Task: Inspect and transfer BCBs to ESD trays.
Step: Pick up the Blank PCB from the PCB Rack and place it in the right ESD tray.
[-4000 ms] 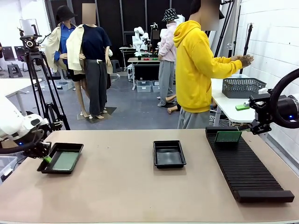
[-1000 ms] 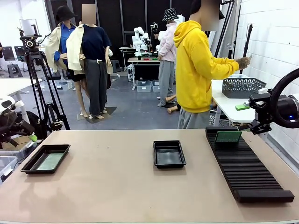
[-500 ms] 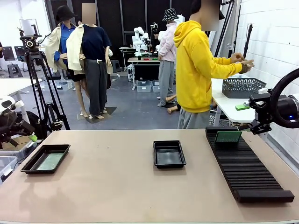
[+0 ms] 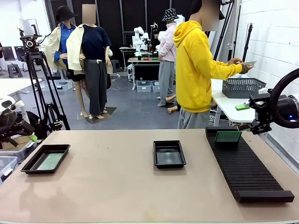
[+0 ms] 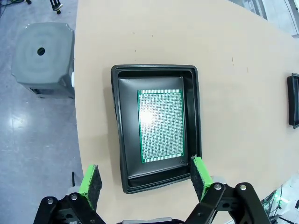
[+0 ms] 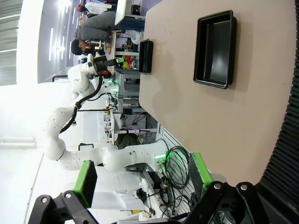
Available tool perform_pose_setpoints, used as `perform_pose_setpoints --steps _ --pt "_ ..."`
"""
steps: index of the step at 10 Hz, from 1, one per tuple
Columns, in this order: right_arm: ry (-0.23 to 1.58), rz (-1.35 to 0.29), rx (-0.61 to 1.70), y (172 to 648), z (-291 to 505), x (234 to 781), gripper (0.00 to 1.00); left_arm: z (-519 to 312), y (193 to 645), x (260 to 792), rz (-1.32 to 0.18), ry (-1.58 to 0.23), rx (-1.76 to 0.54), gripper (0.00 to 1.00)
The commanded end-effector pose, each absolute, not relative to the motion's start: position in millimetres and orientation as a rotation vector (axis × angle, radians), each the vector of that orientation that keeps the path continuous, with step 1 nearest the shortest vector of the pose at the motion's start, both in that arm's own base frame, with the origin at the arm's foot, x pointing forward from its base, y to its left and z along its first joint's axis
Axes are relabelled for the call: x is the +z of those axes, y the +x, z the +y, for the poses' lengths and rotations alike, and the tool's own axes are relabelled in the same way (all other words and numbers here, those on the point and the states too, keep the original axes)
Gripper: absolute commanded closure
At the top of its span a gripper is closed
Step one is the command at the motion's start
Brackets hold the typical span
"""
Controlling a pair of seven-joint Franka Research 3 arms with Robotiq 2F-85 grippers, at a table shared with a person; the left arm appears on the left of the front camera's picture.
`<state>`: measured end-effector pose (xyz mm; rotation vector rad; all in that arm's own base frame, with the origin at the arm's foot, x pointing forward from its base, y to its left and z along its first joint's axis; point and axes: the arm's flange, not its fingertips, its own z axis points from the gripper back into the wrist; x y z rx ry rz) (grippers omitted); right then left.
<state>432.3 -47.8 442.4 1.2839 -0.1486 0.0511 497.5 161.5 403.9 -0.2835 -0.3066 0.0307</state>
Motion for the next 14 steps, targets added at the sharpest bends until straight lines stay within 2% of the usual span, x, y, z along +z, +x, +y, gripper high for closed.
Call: perform_pose_setpoints --steps 1,3,7,9,14 --pt "1.275 -0.159 0.05 429.2 -46.0 440.5 0.0 161.5 497.5 403.9 -0.307 -0.283 0.031 0.0" --pt "1.275 -0.159 0.05 429.2 -46.0 440.5 0.0 161.9 500.2 425.4 -0.35 -0.446 0.007 0.0" --pt "1.275 -0.159 0.05 429.2 -46.0 440.5 0.0 186.0 499.8 452.7 -0.295 -0.673 0.025 0.0" --pt "1.275 -0.159 0.05 429.2 -46.0 440.5 0.0 200.8 493.1 464.2 -0.305 -0.864 0.007 0.0" --pt "1.275 -0.159 0.05 429.2 -46.0 440.5 0.0 211.7 495.2 469.9 -0.261 -1.182 0.009 0.0"
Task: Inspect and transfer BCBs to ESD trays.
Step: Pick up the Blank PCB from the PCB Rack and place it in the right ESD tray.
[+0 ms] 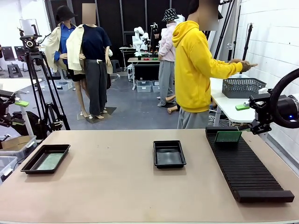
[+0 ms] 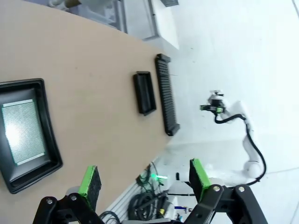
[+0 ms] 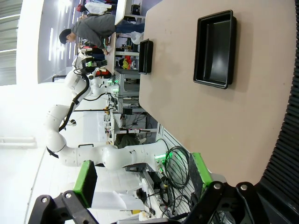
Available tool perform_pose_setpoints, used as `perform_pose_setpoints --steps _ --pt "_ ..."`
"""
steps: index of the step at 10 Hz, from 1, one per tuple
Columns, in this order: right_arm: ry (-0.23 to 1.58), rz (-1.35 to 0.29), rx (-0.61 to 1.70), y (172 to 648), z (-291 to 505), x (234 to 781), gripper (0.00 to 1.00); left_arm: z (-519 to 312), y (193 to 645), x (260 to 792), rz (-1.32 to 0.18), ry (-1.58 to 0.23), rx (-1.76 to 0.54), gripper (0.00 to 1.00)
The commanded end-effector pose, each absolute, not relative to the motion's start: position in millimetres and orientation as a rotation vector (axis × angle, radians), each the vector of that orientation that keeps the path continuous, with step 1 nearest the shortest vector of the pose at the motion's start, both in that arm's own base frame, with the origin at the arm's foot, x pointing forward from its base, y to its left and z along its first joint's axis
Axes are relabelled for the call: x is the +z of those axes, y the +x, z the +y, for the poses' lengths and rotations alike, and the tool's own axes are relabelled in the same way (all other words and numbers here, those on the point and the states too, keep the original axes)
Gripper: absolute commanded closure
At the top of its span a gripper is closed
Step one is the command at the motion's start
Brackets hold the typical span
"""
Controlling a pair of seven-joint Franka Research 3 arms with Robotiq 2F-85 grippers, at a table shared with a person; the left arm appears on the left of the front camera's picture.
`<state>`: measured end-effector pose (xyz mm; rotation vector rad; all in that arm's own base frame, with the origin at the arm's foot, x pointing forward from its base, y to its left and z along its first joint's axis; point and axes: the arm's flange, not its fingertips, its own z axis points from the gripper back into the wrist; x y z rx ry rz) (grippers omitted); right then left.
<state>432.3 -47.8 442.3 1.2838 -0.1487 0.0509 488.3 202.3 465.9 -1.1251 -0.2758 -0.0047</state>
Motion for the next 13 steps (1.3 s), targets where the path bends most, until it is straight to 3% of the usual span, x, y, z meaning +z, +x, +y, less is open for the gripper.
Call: perform_pose_setpoints --steps 1,13 --pt "1.275 -0.159 0.05 429.2 -46.0 440.5 0.0 211.8 496.9 468.1 -0.225 -1.239 0.007 0.0" --pt "1.275 -0.159 0.05 429.2 -46.0 440.5 0.0 204.7 492.9 456.2 -0.184 -1.265 -0.037 0.0"
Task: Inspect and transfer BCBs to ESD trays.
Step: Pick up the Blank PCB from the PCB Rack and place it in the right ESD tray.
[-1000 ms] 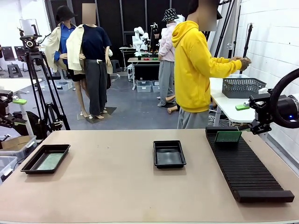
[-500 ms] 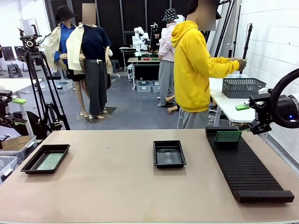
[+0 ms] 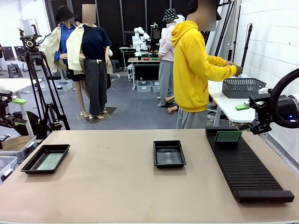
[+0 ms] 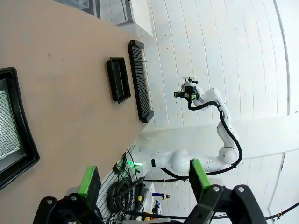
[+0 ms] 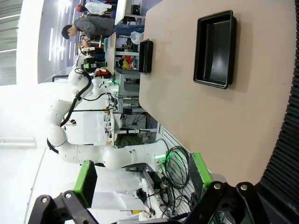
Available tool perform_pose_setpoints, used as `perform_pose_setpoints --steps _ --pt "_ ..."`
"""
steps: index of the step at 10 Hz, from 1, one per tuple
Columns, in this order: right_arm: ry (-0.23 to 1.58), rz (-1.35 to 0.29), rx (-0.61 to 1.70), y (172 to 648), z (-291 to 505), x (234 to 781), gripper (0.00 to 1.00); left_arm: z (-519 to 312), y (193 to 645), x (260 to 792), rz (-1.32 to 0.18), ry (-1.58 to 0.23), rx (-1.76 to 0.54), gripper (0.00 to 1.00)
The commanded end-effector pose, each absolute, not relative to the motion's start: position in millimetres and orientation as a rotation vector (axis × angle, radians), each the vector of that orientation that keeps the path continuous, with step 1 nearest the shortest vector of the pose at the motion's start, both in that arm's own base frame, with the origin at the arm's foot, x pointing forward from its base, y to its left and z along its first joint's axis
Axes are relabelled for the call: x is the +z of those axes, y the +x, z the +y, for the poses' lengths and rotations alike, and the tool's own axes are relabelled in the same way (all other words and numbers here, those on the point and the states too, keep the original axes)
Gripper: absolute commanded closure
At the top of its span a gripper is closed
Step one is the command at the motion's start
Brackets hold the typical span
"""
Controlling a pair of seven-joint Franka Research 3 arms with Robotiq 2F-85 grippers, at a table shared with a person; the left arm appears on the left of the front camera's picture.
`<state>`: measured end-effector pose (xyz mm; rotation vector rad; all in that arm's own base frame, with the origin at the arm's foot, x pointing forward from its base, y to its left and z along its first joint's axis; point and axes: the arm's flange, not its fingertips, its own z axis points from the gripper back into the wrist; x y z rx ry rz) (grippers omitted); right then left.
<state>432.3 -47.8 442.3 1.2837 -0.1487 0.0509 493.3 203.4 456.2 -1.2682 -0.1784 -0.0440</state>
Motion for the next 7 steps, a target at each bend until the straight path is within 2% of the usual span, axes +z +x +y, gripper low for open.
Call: perform_pose_setpoints --steps 1,4,7 --pt "1.275 -0.159 0.05 429.2 -46.0 440.5 0.0 204.7 492.9 456.2 -0.184 -1.265 -0.037 0.0" --pt "1.284 -0.149 0.051 432.3 -47.8 442.3 0.0 204.7 492.9 456.2 -0.184 -1.265 -0.037 0.0" --pt "1.217 -0.146 0.039 451.8 -52.0 456.8 0.0 204.7 492.9 456.2 -0.184 -1.265 -0.037 0.0"
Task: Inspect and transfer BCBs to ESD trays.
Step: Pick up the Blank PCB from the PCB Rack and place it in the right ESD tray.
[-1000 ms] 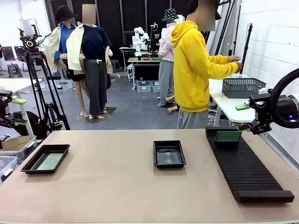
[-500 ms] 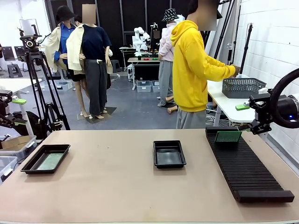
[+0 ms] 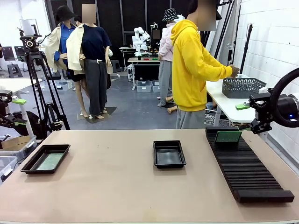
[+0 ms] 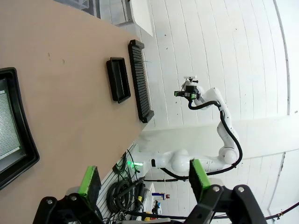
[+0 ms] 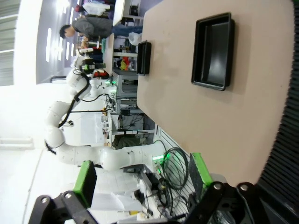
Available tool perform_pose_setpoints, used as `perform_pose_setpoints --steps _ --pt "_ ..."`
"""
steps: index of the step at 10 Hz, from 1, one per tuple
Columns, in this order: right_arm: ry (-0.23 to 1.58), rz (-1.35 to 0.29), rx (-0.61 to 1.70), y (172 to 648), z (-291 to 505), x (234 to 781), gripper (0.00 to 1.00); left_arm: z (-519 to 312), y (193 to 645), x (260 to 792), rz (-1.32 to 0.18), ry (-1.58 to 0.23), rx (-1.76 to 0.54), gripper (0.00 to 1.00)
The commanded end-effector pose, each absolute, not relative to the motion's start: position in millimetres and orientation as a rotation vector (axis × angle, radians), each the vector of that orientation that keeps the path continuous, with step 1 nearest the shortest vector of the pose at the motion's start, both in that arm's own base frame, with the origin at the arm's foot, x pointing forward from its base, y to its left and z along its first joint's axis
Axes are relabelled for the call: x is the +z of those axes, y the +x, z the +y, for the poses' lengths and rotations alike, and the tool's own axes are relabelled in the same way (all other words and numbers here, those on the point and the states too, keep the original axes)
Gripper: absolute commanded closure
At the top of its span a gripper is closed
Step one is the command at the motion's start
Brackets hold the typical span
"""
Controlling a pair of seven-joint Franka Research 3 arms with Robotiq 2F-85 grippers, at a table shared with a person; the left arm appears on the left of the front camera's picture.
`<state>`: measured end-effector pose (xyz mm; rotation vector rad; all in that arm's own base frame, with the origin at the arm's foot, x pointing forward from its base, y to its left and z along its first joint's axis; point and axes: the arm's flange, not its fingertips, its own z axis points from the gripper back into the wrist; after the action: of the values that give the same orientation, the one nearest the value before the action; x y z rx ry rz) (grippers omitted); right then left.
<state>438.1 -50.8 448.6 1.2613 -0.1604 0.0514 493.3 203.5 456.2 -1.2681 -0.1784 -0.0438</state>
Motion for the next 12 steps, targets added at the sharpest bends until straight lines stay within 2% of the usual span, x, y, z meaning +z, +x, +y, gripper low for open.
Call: perform_pose_setpoints --steps 1,3,6,8,11,12 --pt "1.198 -0.13 0.049 463.2 -53.3 464.8 0.0 204.7 492.9 456.2 -0.184 -1.265 -0.037 0.0" --pt "1.113 -0.126 0.068 489.5 -56.6 483.4 0.0 204.7 492.9 456.2 -0.184 -1.265 -0.037 0.0" --pt "0.842 -0.083 0.196 542.5 -60.8 508.9 0.0 204.7 492.9 456.2 -0.184 -1.265 -0.037 0.0" --pt "0.706 -0.069 0.373 579.8 -55.6 518.7 0.0 204.7 492.9 456.2 -0.184 -1.265 -0.037 0.0" --pt "0.628 -0.043 0.699 625.9 -46.9 511.9 0.0 204.7 492.9 456.2 -0.184 -1.265 -0.037 0.0" --pt "0.517 -0.025 0.799 640.8 -42.9 503.2 0.0 204.7 492.9 456.2 -0.184 -1.265 -0.037 0.0"
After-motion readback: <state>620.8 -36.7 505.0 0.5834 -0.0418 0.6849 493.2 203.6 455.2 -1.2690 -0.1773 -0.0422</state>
